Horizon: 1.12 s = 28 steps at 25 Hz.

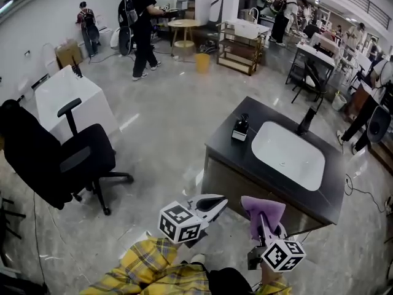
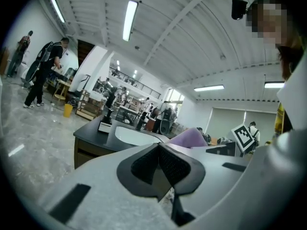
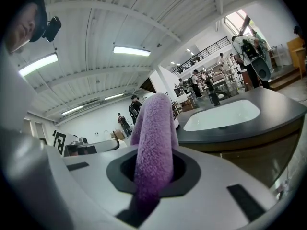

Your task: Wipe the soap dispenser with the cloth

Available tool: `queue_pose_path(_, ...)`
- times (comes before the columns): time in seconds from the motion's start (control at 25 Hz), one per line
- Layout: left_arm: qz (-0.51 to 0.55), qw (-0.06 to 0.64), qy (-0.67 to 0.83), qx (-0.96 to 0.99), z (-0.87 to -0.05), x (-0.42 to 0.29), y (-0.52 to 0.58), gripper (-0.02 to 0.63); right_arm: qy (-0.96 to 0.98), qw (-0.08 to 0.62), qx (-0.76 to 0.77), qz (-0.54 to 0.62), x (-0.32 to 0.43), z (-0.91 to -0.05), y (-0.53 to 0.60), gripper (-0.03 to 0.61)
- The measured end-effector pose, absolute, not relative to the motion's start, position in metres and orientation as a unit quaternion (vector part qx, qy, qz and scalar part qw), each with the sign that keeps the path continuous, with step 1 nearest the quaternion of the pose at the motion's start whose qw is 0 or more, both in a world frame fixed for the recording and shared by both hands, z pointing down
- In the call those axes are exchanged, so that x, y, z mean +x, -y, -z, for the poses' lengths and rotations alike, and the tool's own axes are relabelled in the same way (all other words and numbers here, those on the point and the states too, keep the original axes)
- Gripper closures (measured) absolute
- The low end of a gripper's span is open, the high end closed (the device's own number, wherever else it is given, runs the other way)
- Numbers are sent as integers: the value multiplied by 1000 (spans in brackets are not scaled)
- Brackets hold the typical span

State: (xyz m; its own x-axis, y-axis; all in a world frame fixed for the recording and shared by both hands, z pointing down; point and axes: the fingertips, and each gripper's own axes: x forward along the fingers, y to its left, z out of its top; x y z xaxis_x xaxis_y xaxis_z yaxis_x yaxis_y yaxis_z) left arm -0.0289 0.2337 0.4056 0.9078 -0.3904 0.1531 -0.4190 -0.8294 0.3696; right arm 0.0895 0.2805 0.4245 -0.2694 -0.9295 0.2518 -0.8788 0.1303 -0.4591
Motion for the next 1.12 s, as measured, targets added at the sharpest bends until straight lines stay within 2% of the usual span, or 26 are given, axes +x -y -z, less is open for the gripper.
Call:
queue_pose_path(0.56, -70, 218, 262, 937, -430, -34, -145, 609, -773, 36, -568, 281, 92, -436, -176, 541)
queue_pose_path(1.12, -66, 200, 282, 936, -422, 39, -33, 609, -806, 29, -522, 277, 144, -441, -64, 541)
